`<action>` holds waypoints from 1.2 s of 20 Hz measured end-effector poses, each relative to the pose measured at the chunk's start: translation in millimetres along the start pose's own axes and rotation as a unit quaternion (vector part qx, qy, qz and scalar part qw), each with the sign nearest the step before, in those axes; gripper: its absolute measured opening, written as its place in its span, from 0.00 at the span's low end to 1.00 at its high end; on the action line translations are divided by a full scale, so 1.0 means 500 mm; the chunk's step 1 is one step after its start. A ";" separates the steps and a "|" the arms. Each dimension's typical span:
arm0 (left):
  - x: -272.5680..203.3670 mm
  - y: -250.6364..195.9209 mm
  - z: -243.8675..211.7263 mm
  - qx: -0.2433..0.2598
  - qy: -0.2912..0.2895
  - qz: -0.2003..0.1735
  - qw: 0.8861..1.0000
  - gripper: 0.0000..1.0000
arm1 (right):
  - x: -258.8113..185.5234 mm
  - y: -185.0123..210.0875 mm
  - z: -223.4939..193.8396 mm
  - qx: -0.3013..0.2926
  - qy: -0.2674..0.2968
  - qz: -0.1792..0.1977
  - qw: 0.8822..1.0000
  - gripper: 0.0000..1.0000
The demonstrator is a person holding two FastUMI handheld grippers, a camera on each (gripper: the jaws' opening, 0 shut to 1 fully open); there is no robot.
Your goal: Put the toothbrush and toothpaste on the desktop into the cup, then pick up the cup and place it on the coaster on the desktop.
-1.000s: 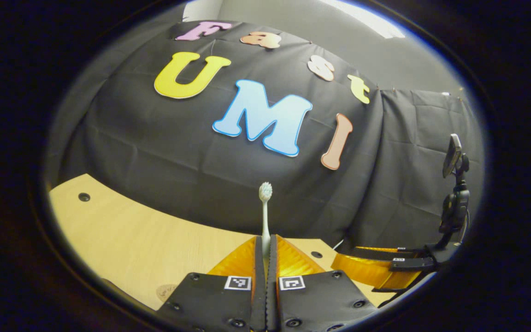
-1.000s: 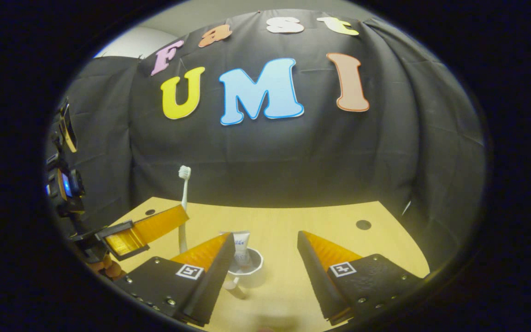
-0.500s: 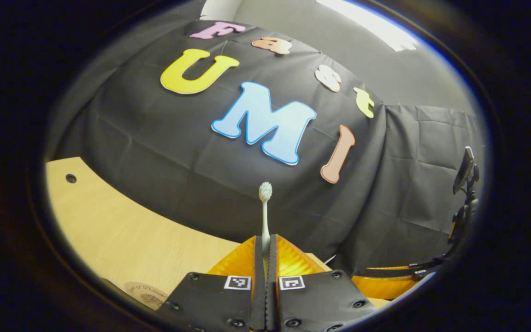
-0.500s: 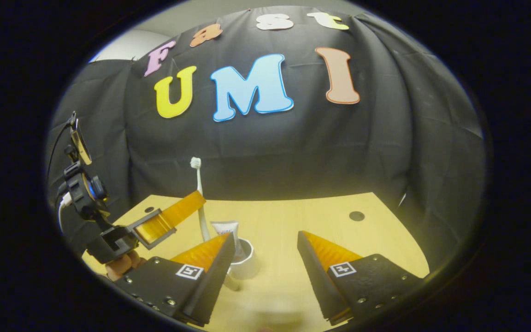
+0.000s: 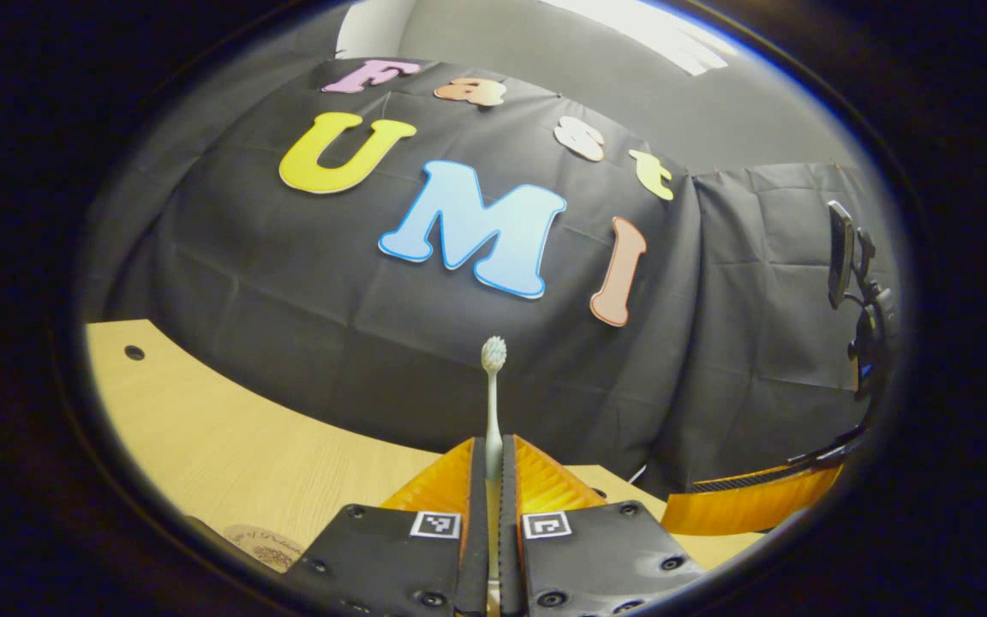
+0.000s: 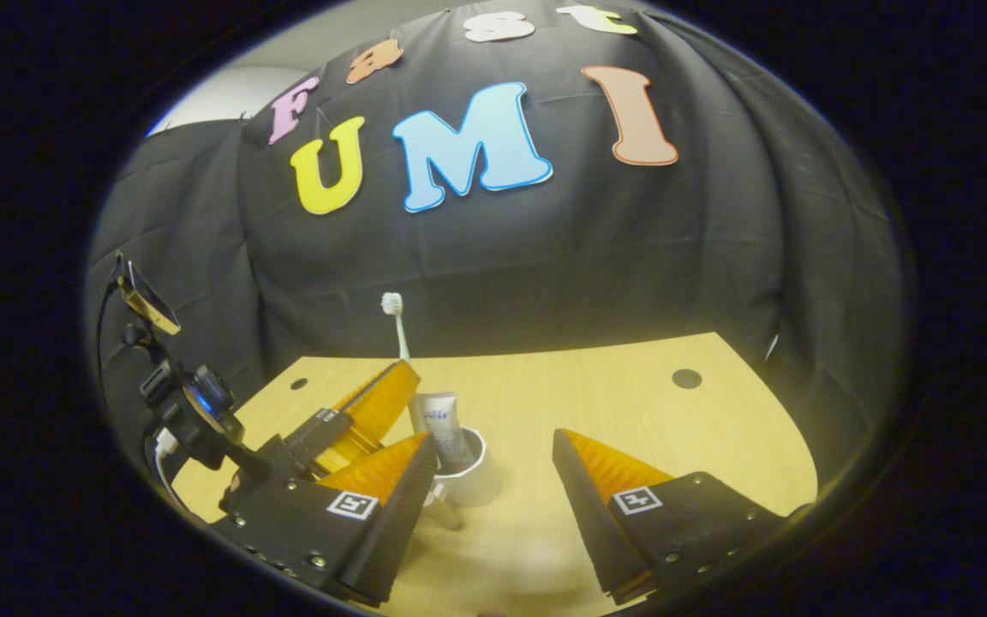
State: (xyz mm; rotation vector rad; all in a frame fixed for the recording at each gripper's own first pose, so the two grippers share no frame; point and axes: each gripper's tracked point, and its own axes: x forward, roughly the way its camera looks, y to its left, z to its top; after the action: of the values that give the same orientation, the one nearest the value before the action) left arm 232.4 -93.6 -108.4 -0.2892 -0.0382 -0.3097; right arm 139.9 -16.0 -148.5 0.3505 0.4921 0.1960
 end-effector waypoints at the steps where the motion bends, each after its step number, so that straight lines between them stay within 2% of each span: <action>1: -0.002 -0.002 0.001 0.008 -0.001 0.001 1.000 0.14 | 0.002 -0.001 -0.004 0.000 0.002 0.002 1.000 0.84; 7: -0.012 -0.006 -0.003 0.052 0.021 0.000 0.998 0.37 | 0.016 0.003 -0.013 0.009 0.012 0.007 1.000 0.84; 8: -0.015 -0.003 -0.004 0.056 0.026 0.001 0.998 0.55 | 0.019 0.006 -0.014 0.010 0.014 0.008 1.000 0.84; 9: -0.019 0.002 0.001 0.059 0.028 0.003 0.998 0.52 | 0.021 0.009 -0.018 0.011 0.016 0.008 1.000 0.84; 11: -0.027 0.007 0.015 0.064 0.028 0.005 0.998 0.65 | 0.027 0.018 -0.021 0.012 0.023 0.009 1.000 0.84; 12: -0.033 0.009 0.023 0.067 0.026 0.005 0.997 0.65 | 0.027 0.021 -0.024 0.012 0.027 0.009 1.000 0.82; 14: -0.045 0.019 0.042 0.073 0.022 0.012 0.997 0.71 | 0.027 0.028 -0.025 0.012 0.029 0.007 0.999 0.84; 15: -0.053 0.025 0.049 0.073 0.019 0.014 0.997 0.87 | 0.032 0.033 -0.024 0.012 0.029 0.007 0.999 0.84; 16: -0.059 0.034 0.057 0.071 0.018 0.018 0.997 0.84 | 0.033 0.038 -0.025 0.013 0.031 0.008 0.999 0.84; 20: -0.084 0.054 0.082 0.075 0.017 0.031 0.997 0.94 | 0.042 0.066 -0.044 0.004 0.050 0.010 0.999 0.84; 24: -0.112 0.082 0.100 0.093 0.025 0.044 0.994 0.94 | 0.055 0.094 -0.074 0.001 0.080 0.008 0.997 0.84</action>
State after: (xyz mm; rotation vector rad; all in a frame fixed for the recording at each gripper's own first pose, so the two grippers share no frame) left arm 192.0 -25.6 -76.3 -0.0986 -0.0056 -0.2245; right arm 140.7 45.3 -173.1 0.3417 0.6481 0.2413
